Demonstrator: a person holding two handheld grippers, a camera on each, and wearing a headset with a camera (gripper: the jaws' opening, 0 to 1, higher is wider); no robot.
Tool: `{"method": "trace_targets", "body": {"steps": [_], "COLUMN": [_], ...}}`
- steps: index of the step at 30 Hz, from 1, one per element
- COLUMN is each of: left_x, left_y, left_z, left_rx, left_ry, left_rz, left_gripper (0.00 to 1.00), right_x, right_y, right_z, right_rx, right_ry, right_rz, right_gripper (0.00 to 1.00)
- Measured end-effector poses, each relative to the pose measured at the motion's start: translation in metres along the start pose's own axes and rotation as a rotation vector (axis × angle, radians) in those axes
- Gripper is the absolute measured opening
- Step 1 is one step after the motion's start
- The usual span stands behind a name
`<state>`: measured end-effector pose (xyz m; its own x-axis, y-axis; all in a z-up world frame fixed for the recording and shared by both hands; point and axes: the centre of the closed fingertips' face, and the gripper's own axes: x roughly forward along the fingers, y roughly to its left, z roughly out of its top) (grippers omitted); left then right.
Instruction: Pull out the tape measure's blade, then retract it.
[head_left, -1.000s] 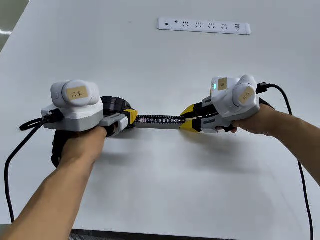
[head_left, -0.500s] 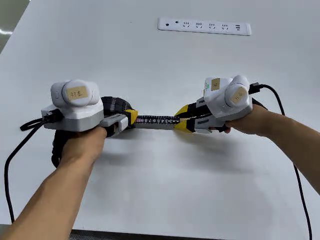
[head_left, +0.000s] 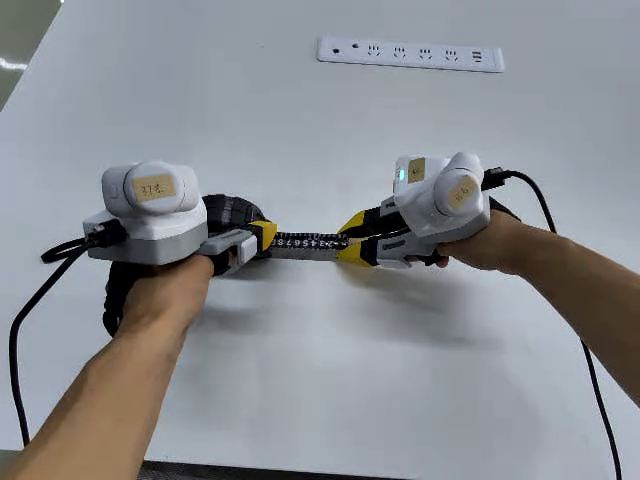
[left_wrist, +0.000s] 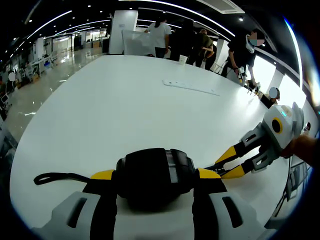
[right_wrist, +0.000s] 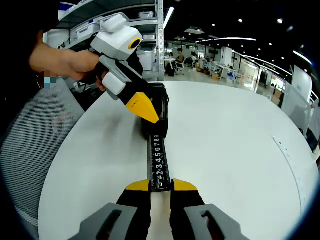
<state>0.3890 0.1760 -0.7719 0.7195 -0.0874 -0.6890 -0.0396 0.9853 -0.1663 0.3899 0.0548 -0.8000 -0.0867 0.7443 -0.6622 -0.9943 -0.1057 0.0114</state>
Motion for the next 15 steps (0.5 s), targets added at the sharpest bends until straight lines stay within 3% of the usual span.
{"method": "trace_targets", "body": {"steps": [15], "left_x": [0.0], "left_y": [0.0], "left_z": [0.0], "left_rx": [-0.003], "left_ry": [0.003], "left_rz": [-0.008], "left_gripper": [0.56], "right_x": [0.014], "right_y": [0.0], "right_z": [0.01], "right_rx": [-0.004], "right_ry": [-0.019], "right_rz": [0.007], "right_gripper": [0.11]}}
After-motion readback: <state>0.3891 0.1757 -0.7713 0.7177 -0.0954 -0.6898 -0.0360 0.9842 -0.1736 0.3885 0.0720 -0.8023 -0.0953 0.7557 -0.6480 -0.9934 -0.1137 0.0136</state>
